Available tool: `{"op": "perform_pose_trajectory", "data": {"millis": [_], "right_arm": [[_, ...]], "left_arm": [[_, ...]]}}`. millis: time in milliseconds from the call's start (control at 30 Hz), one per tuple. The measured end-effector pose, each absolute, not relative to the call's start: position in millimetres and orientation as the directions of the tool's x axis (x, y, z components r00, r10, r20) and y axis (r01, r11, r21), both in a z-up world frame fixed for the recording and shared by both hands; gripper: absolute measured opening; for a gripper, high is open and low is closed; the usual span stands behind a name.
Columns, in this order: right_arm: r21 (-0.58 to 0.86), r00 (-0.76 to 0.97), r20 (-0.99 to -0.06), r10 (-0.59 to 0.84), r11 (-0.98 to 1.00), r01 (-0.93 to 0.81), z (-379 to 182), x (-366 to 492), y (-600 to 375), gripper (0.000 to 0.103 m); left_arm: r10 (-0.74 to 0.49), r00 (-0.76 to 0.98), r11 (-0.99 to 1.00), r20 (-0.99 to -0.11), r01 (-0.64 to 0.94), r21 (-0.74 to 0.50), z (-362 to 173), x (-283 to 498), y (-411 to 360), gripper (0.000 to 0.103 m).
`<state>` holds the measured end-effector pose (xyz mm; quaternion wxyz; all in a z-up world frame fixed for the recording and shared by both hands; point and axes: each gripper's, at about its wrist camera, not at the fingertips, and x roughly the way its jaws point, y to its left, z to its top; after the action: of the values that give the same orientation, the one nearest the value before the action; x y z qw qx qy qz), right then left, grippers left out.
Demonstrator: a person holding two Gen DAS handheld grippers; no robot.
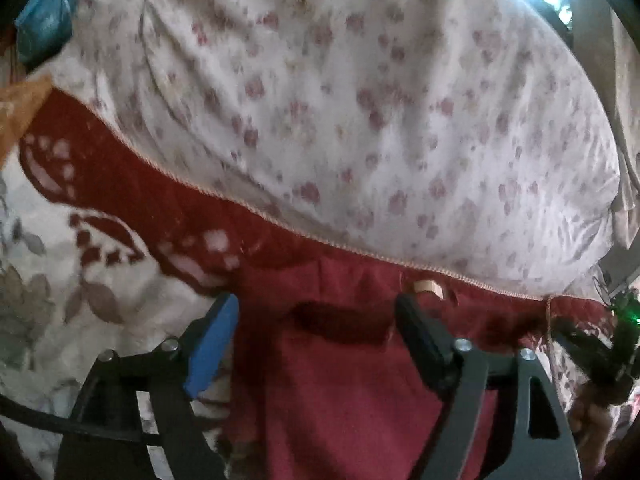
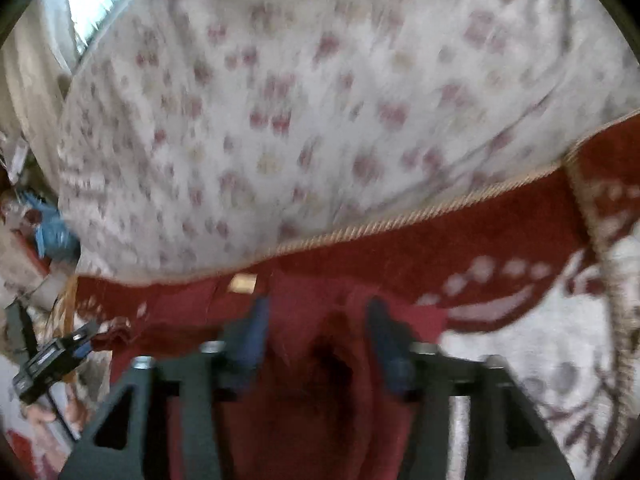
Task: Fold small clothes
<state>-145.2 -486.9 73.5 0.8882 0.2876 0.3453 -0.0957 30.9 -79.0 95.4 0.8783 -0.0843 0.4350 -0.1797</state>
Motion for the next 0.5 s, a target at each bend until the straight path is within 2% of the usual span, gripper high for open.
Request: {"op": "perform_pose_trajectory", "data": {"millis": [133,267,333,400,500], "right_arm": [[0.446,0.757,-0.645,0.109,0.858,0.256,82,-152,-462,0.062],[0.307,0.662,-0.745,0.082,0.923,0.231,58,-120,-431,0.062],[0.22,0.604,-0.797,0.016,0.939,0.265,36,-95,-429,0.057],[0.176,0.568,-0.822,-0.042,0.929,0.324,19,-81,-439,0.053],[0.291,0.604,-0.796,0.024,0.891,0.349,21,-83,-457,0.053]], "left_arm": [[-0.329,0.531,0.941,-0.781,0.252,-0.225,84,28,-90,0.079],[-0.209,0.464,0.96,-0.861,0.265,-0.091,47,39,-108,0.079],[-0.155,0.439,0.963,-0.885,0.266,-0.037,26,44,-111,0.08],[-0.18,0.421,0.964,-0.889,0.255,-0.074,20,46,-108,0.08],[-0.205,0.421,0.963,-0.883,0.246,-0.106,27,44,-101,0.08]]}}
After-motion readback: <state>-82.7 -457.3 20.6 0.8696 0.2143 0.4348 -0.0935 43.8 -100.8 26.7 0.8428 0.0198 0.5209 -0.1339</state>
